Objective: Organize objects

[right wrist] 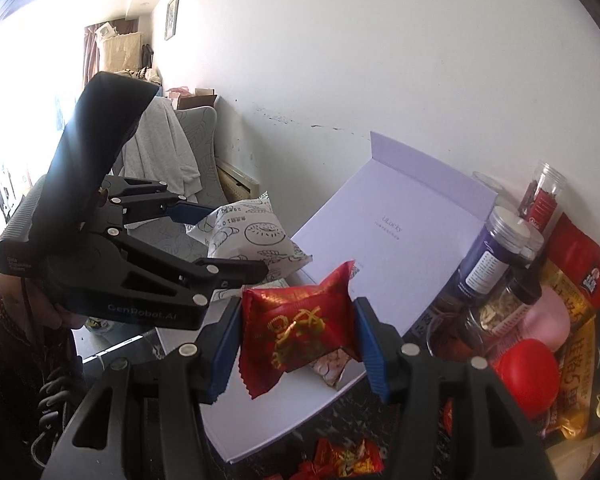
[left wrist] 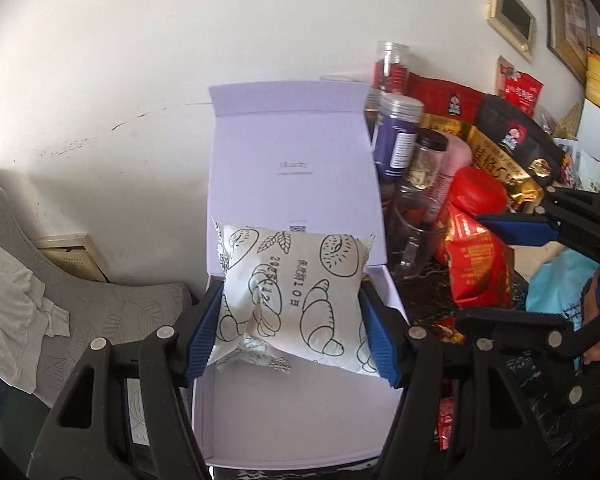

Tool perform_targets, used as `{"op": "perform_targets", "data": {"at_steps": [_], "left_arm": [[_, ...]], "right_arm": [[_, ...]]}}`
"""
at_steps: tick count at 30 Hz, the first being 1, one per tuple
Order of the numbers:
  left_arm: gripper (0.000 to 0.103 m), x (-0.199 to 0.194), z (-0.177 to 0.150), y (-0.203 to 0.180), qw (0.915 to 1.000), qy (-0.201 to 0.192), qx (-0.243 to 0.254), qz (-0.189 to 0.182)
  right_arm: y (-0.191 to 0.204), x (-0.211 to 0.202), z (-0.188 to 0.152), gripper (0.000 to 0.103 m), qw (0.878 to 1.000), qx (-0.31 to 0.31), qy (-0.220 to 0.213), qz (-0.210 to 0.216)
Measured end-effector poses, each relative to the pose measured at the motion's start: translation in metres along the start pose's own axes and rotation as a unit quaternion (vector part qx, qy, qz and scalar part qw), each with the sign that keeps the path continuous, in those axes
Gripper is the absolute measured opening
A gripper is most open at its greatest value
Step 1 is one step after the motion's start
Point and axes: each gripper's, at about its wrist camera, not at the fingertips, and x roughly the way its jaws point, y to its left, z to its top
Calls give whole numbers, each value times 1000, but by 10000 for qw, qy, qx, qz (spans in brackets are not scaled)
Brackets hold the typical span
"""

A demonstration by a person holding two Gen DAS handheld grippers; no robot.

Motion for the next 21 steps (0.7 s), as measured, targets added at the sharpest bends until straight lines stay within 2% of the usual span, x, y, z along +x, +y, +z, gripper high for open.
{"op": "perform_targets", "data": {"at_steps": [7, 13, 17, 21], "left_arm": [[64, 33, -8, 20, 9987, 408, -139, 270], [64, 52, -16, 29, 9976, 629, -170, 235], [64, 65, -20, 33, 9964, 774, -317, -126], [64, 77, -24, 34, 9954, 901, -306, 91]], "right_arm": [[3, 34, 6, 56, 9999, 44, 100, 70], [-2, 70, -1, 56, 9986, 283, 351, 263], [-8, 86, -7, 56, 9979, 346, 470, 297], [-18, 99, -9, 56, 9967, 490, 549, 330]]}}
